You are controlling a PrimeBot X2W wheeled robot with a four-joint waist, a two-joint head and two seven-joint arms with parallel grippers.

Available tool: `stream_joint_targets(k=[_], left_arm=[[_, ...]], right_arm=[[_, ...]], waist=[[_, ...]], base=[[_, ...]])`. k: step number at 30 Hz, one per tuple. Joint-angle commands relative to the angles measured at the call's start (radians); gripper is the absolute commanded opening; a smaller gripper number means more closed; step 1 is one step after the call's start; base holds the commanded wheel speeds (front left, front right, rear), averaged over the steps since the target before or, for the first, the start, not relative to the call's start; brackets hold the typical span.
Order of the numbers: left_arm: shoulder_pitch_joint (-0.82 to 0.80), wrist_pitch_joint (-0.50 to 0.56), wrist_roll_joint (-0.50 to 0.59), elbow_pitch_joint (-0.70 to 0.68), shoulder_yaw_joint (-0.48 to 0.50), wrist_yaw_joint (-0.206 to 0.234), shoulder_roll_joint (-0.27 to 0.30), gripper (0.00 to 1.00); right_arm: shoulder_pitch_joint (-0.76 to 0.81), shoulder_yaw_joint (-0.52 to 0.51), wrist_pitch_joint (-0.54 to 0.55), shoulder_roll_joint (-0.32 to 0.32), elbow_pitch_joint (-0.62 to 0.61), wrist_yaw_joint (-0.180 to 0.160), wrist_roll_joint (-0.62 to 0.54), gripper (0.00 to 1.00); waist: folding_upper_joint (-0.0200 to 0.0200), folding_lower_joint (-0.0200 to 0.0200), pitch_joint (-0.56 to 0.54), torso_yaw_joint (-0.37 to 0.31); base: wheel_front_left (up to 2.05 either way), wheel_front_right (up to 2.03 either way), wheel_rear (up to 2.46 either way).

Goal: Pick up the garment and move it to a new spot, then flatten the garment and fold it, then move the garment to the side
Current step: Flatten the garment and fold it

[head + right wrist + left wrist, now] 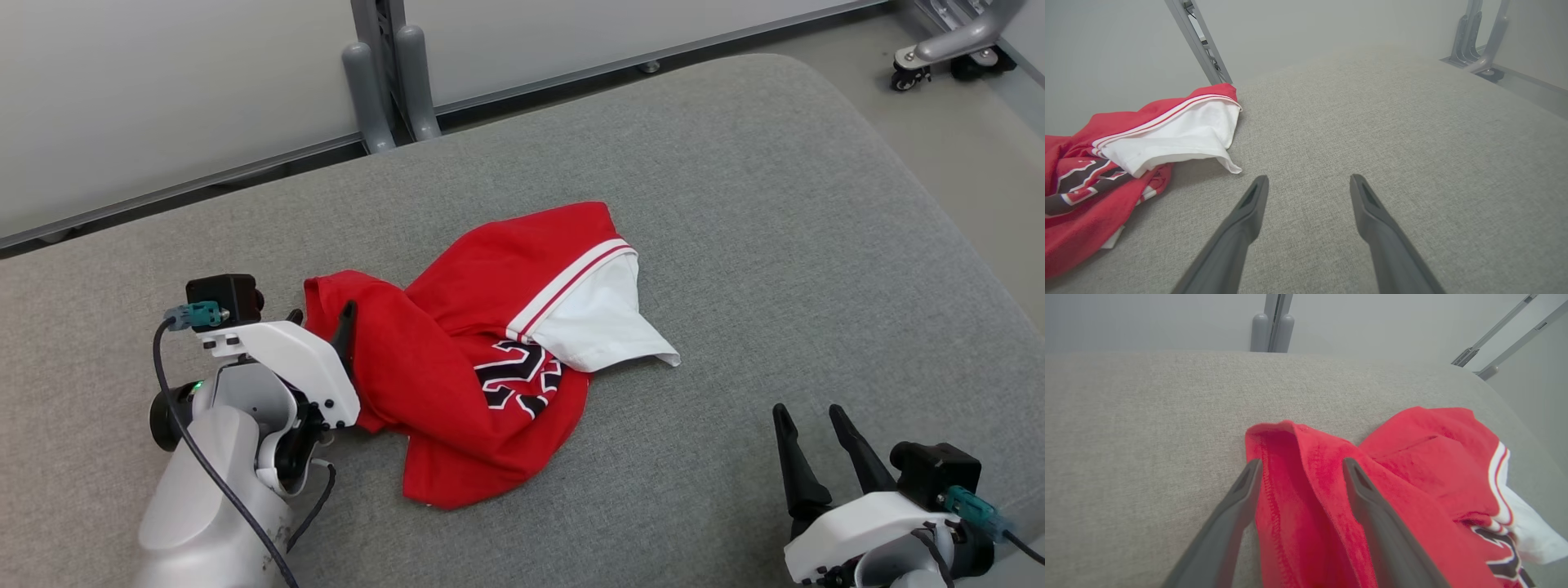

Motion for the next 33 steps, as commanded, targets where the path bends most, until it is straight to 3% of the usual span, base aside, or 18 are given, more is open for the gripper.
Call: stream_joint_targets(k=[1, 3, 5, 16, 21, 23, 24, 25, 33], left_arm=[[-0.025, 0.013, 0.015, 0.024, -0.01, 0.011, 0.013, 1.0], [-0.034, 0.011, 0.001, 0.035, -0.014, -0.002, 0.012, 1.0], [-0.039, -0.014, 0.004, 0.03, -0.029, -0.027, 0.009, 0.0], [0.045, -0.124, -0.064, -0.059, -0.101, -0.085, 0.001, 0.0], [0.132, -0.137, -0.1, -0.156, -0.123, -0.088, 0.0, 0.0], [0.148, -0.119, -0.09, -0.17, -0.132, -0.069, 0.004, 0.0], [0.151, -0.11, -0.082, -0.172, -0.136, -0.059, 0.007, 0.32], [0.151, -0.102, -0.078, -0.17, -0.143, -0.052, 0.005, 1.0], [0.066, -0.061, -0.083, -0.1, -0.185, 0.001, 0.002, 1.0]], right_arm=[[-0.016, 0.003, -0.016, -0.006, 0.009, 0.002, 0.015, 1.0], [-0.022, 0.009, -0.022, -0.006, 0.017, 0.002, 0.02, 1.0], [-0.022, 0.01, -0.026, -0.006, 0.024, 0.002, 0.021, 1.0], [-0.013, -0.013, -0.016, -0.007, 0.023, 0.002, -0.015, 1.0], [-0.003, -0.024, 0.003, -0.007, -0.003, 0.002, -0.029, 1.0], [0.005, -0.028, 0.012, -0.006, -0.01, 0.002, -0.034, 1.0], [0.005, -0.023, 0.019, -0.006, -0.014, 0.002, -0.034, 1.0], [0.006, -0.018, 0.023, -0.006, -0.019, 0.002, -0.032, 1.0], [0.008, 0.032, 0.043, -0.007, -0.047, 0.002, -0.004, 1.0]], waist=[[-0.0001, 0.0001, 0.006, -0.011], [-0.0001, 0.0001, 0.005, -0.013], [-0.0001, 0.0001, 0.001, -0.008], [-0.0001, 0.0001, -0.044, 0.09], [-0.0001, 0.0001, -0.072, 0.16], [-0.0001, 0.0001, -0.086, 0.187], [-0.0001, 0.0001, -0.09, 0.193], [-0.0001, 0.0001, -0.094, 0.196], [-0.0001, 0.0001, -0.078, 0.148]], base=[[0.0, 0.0, 0.0], [0.0, 0.0, 0.0], [0.0, 0.0, 0.0], [0.0, 0.0, 0.0], [0.0, 0.0, 0.0], [0.0, 0.0, 0.0], [0.0, 0.0, 0.0], [0.0, 0.0, 0.0], [0.0, 0.0, 0.0]])
